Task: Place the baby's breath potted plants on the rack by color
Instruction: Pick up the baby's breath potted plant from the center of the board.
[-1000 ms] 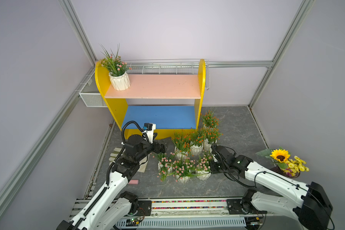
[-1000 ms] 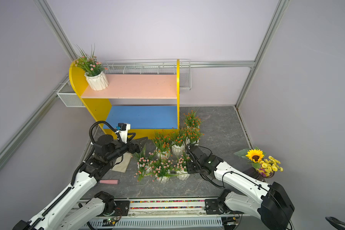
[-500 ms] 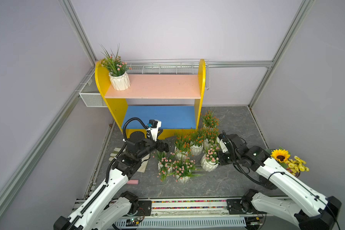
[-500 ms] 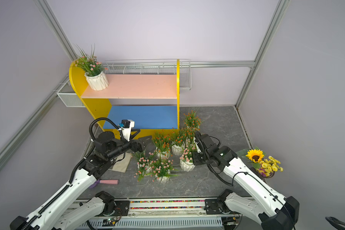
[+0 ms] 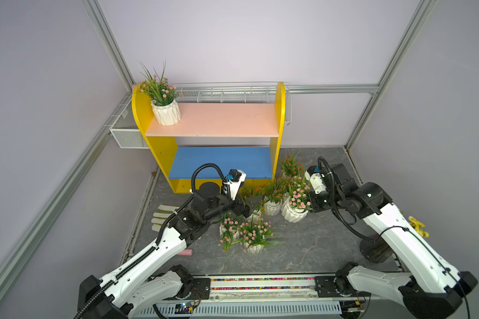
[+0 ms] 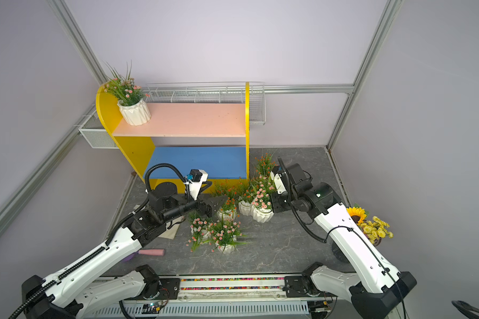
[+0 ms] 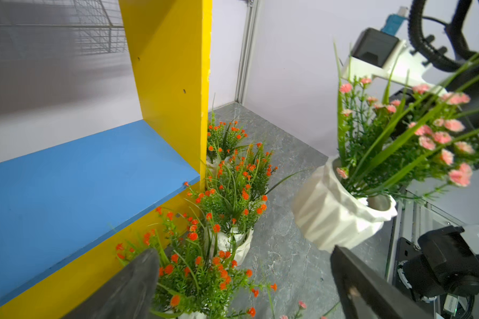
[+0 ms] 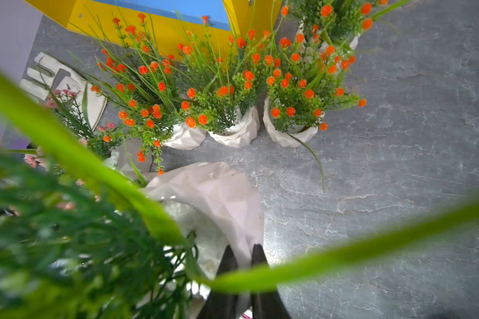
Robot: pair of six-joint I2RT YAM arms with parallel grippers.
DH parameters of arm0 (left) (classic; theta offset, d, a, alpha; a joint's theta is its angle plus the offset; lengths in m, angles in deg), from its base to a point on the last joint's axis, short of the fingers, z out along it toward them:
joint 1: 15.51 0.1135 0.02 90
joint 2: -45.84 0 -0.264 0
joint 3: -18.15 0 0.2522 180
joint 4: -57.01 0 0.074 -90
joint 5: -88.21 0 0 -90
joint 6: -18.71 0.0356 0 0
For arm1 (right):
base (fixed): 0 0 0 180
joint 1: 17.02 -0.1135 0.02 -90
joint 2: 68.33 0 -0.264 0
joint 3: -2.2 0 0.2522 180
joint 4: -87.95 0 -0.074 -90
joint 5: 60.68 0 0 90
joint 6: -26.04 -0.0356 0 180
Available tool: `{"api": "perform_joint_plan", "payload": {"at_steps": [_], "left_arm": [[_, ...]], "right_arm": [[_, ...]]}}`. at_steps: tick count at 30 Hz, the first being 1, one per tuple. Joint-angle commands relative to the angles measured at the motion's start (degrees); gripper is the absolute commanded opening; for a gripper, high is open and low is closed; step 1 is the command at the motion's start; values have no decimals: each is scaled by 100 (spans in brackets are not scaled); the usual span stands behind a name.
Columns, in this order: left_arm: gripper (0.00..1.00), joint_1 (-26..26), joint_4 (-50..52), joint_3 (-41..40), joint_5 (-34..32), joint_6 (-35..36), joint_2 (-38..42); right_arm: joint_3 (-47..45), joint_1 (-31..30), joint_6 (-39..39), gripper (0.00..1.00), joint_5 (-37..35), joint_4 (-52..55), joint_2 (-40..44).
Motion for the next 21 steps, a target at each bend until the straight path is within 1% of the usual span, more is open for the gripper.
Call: {"api": "perform_joint_plan", "payload": {"at_steps": [1,7,16,21], "left_arm": [[100,-261,-326,-38,-283,279,-78],[100,-551,-666,-146,-353,343,-308],[100,-881,-1208,-233,-263,439,-631],[100,-1148,-1362,-106,-436,564,-907]], "right_arm": [[365,24,185,8,410,-157,-169],[744,24,247,8,640,-197,-472],[1215,24,345,8,764,-83,-769],[1344,18,363,8,895,-90,-897]]}}
